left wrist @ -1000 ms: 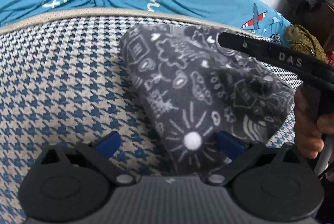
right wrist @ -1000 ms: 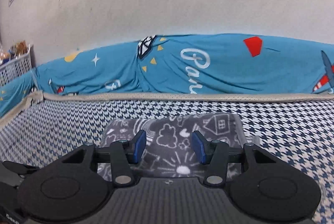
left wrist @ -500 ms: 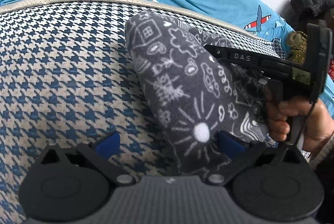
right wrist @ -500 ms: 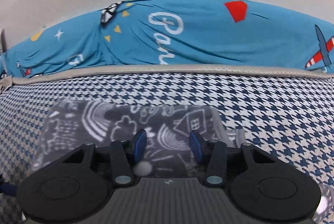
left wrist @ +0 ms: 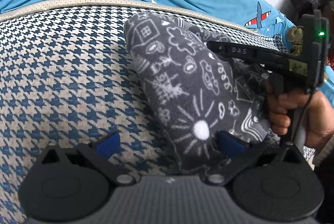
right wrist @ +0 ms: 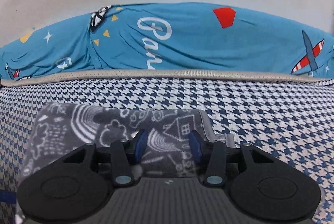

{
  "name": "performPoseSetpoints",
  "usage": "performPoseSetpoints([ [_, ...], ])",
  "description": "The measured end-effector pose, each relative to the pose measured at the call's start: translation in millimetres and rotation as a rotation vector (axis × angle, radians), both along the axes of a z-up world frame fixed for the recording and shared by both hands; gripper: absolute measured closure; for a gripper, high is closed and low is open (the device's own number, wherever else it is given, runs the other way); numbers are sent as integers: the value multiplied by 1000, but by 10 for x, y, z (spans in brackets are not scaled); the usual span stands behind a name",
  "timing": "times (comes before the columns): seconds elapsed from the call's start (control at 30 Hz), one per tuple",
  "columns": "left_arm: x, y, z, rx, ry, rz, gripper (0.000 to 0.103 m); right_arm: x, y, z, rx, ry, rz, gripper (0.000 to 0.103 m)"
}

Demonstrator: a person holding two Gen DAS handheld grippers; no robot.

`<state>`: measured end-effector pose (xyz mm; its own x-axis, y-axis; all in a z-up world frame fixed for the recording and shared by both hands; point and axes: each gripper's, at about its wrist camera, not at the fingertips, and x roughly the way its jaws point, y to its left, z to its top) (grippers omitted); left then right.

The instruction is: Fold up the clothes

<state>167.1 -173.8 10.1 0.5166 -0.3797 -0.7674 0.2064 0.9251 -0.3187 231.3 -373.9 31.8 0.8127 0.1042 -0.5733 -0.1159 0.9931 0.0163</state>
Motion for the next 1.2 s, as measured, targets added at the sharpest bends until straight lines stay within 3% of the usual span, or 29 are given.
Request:
performPoseSetpoints([
  [0.27, -6, 19, 33, 8, -4, 6, 0, -426, 12, 355, 97, -46, -49, 56],
  [0.5, -50, 23, 40, 14, -18, 9, 0, -835, 15, 443, 97, -43, -92, 56],
  [0.73, -93, 28, 45, 20, -31, 11, 0, -1078, -44, 359, 101, 22, -153, 56],
  [0.87, -102, 64, 12, 2, -17, 9, 0, -979, -16, 181, 45, 128, -175, 56],
  [1.2, -274, 212, -80, -71, -23, 63, 0, -1017, -9, 161, 54, 105, -201, 56],
])
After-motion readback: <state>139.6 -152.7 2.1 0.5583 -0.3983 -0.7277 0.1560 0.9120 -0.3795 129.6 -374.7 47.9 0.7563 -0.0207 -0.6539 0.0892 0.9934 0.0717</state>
